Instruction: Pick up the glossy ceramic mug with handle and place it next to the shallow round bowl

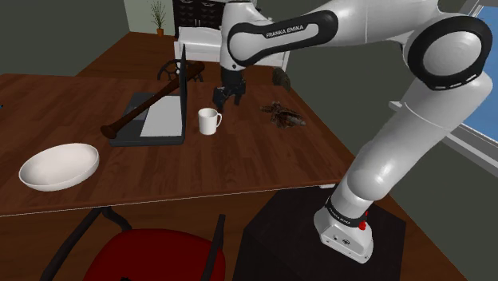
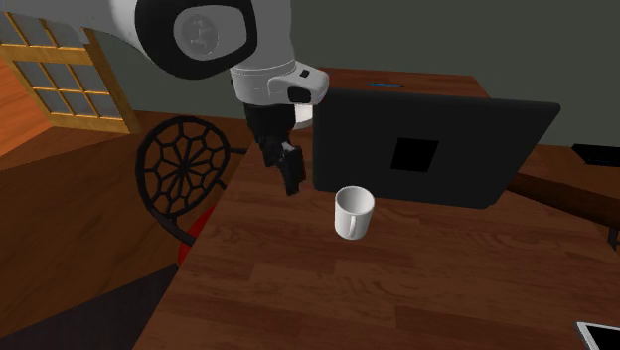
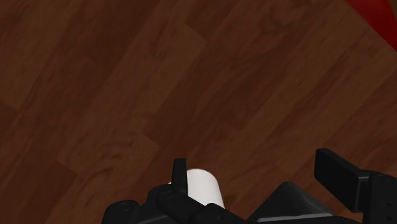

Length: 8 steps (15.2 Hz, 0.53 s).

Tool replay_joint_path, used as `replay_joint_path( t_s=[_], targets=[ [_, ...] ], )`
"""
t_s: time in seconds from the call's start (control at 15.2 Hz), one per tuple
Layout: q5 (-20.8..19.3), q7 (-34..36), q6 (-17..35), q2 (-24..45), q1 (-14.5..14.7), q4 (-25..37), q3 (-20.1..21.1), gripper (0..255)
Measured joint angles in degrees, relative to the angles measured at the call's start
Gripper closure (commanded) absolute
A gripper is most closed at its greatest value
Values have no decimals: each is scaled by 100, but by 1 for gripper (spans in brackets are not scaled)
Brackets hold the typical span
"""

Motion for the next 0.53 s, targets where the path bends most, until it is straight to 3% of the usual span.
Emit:
replay_joint_path(
  t_s=[0.53],
  targets=[
    [-495,629,384,1825,13,1394,10,0]
  ],
)
